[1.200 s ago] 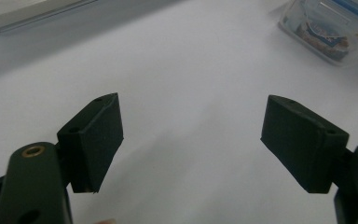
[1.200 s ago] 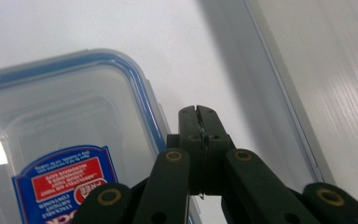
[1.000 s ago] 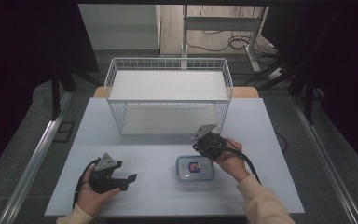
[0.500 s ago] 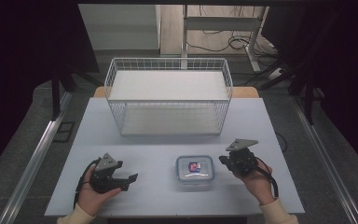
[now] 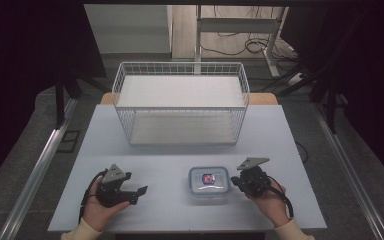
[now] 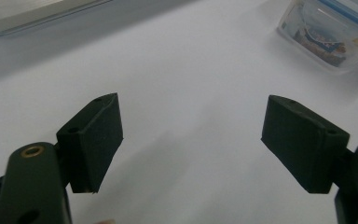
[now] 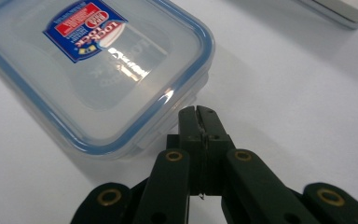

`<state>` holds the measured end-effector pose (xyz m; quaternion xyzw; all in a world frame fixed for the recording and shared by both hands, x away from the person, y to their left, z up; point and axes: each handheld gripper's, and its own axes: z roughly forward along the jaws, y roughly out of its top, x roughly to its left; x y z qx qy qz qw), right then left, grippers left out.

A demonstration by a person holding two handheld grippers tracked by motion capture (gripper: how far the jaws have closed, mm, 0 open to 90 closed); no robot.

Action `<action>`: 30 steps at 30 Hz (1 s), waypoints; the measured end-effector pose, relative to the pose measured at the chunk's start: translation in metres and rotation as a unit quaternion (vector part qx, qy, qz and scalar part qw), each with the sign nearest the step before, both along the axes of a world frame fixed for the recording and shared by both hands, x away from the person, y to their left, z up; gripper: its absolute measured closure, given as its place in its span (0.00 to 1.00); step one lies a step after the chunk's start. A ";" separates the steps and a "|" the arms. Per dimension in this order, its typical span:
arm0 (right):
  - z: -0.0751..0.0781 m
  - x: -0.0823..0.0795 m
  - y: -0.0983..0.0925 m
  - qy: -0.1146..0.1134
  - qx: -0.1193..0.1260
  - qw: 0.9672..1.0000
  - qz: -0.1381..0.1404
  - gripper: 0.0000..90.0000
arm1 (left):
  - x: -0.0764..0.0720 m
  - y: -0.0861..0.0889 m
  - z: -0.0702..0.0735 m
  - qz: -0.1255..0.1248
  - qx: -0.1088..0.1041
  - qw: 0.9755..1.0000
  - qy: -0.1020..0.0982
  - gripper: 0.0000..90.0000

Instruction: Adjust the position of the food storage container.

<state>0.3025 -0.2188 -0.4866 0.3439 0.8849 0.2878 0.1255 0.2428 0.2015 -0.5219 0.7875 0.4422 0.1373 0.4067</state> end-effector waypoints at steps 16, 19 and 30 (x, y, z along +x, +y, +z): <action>-0.005 -0.001 0.012 0.006 0.001 1.000 0.012 1.00 | 0.001 0.000 -0.001 0.001 0.004 1.000 0.001 0.23; -0.005 -0.002 0.019 0.001 0.004 1.000 0.016 1.00 | 0.001 0.000 -0.001 0.001 0.003 1.000 -0.001 0.23; -0.010 -0.003 0.046 0.003 0.002 0.999 0.040 1.00 | 0.001 -0.001 0.000 0.000 0.003 1.000 -0.002 0.23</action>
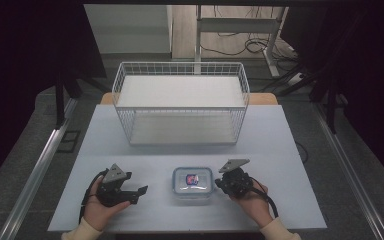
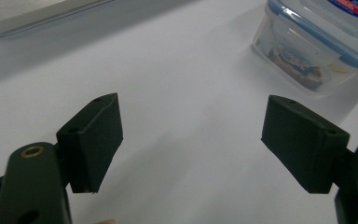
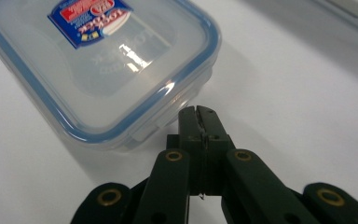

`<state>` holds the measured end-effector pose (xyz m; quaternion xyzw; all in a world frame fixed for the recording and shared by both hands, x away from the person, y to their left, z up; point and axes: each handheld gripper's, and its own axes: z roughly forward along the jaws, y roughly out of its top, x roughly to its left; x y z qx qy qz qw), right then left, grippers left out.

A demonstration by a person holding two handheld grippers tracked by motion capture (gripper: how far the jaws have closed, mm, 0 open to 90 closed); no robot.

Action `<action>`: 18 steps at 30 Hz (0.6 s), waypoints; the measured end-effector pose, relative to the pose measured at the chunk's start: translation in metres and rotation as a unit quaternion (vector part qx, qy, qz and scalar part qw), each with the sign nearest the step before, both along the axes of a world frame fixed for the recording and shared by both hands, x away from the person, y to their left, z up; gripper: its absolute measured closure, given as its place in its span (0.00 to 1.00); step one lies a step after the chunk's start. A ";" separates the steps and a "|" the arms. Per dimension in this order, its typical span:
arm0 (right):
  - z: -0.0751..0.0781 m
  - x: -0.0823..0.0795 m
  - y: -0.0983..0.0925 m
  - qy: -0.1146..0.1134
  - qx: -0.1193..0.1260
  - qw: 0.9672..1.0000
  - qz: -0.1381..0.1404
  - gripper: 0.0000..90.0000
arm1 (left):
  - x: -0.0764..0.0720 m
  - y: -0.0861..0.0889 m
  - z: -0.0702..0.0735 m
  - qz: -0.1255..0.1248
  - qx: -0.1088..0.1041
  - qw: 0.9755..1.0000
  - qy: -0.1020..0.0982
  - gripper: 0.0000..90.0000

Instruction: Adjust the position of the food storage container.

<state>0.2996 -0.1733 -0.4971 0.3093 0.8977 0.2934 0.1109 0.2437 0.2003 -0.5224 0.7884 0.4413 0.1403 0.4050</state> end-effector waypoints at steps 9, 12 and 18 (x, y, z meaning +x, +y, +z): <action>0.001 -0.002 0.006 -0.004 0.000 1.000 0.013 1.00 | 0.000 0.000 0.000 -0.001 -0.001 1.000 0.000 0.23; 0.002 0.003 0.005 -0.004 0.005 1.000 0.007 1.00 | 0.001 -0.001 -0.001 -0.003 0.002 1.000 0.002 0.23; -0.001 0.007 0.006 -0.007 0.002 1.000 0.009 1.00 | 0.000 -0.004 -0.001 -0.008 0.006 1.000 0.000 0.23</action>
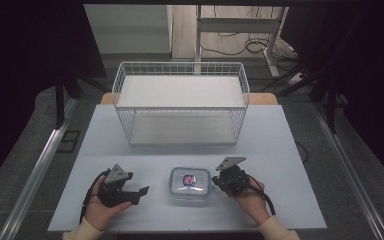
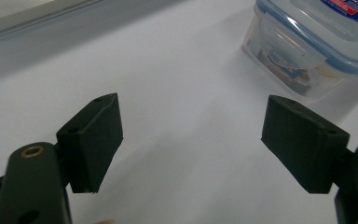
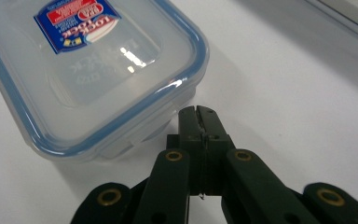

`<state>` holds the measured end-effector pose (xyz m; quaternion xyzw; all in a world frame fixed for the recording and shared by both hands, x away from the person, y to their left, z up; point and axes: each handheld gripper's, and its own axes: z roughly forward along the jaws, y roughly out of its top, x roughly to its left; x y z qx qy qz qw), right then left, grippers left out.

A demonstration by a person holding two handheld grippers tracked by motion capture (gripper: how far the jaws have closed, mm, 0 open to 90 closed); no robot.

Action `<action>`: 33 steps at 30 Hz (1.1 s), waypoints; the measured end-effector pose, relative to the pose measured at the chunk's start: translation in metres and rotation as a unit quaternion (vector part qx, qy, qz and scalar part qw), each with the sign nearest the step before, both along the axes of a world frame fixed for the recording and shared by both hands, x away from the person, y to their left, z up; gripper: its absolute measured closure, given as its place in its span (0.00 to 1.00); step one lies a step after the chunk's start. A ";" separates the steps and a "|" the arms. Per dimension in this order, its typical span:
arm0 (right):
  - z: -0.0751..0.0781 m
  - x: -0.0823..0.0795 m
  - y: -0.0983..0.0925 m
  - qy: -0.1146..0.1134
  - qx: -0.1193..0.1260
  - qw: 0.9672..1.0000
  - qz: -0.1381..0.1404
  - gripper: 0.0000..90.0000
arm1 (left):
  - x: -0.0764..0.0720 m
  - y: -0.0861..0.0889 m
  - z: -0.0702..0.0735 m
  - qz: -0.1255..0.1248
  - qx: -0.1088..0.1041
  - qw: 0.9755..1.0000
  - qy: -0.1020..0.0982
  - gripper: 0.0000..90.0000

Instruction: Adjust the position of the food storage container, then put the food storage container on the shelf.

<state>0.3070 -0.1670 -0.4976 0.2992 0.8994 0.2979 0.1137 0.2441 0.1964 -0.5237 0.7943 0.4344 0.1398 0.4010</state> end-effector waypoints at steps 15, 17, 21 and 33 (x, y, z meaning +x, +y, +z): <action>0.019 -0.020 -0.053 -0.022 0.150 0.984 -0.096 0.28 | -0.002 -0.009 0.006 -0.005 0.001 1.000 -0.009 0.22; 0.018 -0.020 -0.054 -0.015 0.160 0.982 -0.101 0.24 | 0.000 -0.009 0.005 -0.007 0.000 1.000 -0.007 0.22; 0.015 -0.022 -0.050 -0.007 0.152 0.984 -0.089 0.23 | 0.001 -0.010 0.004 -0.010 0.001 1.000 -0.006 0.22; 0.014 -0.025 -0.045 0.013 0.167 0.982 -0.081 0.21 | 0.003 -0.011 0.013 0.012 -0.025 1.000 0.004 0.18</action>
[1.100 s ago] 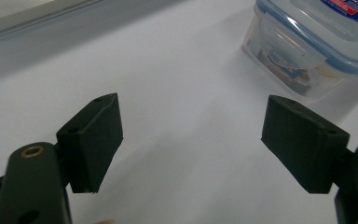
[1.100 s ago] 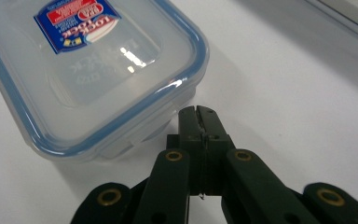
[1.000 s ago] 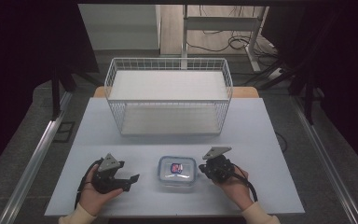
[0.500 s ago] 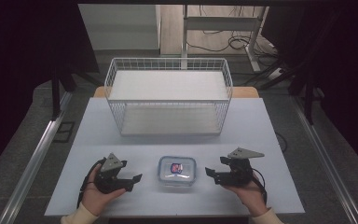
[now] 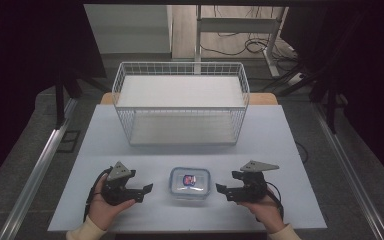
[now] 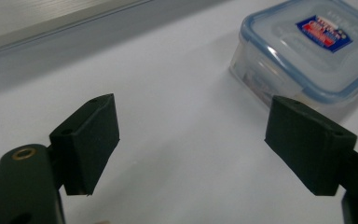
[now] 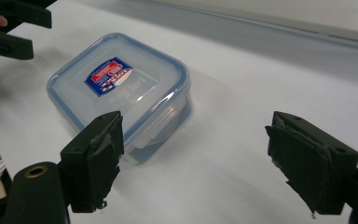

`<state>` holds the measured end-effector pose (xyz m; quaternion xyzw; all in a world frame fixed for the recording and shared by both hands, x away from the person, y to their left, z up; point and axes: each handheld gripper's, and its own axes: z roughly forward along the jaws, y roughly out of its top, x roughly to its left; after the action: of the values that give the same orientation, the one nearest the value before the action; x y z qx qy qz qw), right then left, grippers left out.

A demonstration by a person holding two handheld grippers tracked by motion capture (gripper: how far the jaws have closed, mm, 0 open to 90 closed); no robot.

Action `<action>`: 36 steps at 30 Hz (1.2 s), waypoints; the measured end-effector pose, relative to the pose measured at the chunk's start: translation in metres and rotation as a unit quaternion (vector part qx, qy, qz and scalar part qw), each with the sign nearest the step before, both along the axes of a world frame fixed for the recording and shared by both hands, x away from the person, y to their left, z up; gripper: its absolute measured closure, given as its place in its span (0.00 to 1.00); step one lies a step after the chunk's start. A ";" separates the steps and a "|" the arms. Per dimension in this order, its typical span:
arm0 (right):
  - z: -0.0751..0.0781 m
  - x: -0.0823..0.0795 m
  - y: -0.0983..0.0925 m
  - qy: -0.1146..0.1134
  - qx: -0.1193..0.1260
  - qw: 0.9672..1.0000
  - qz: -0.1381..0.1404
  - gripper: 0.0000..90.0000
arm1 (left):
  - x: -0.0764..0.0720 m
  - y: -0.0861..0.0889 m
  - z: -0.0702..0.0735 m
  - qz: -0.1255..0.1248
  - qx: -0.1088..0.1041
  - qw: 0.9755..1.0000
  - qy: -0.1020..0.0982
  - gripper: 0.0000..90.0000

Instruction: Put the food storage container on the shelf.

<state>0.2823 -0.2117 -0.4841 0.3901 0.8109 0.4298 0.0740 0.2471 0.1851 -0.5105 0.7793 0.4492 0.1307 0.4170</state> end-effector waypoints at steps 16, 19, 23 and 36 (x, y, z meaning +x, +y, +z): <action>0.002 0.010 0.014 0.050 0.023 0.998 -0.010 0.21 | 0.023 -0.024 0.020 -0.021 -0.053 0.996 0.071 0.15; 0.003 0.016 0.020 0.072 0.034 0.997 -0.017 0.21 | 0.036 -0.031 0.019 -0.019 -0.066 0.993 0.096 0.15; 0.001 0.020 0.027 0.085 0.042 0.995 -0.019 0.21 | 0.048 -0.038 0.017 -0.023 -0.085 0.989 0.119 0.15; -0.014 0.022 0.040 0.115 0.041 0.992 -0.015 0.21 | 0.059 -0.046 0.001 -0.042 -0.134 0.975 0.172 0.18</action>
<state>0.3047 -0.1722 -0.4982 0.4512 0.7899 0.4143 -0.0293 0.3060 0.1387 -0.5093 0.7453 0.4946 -0.0845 0.4390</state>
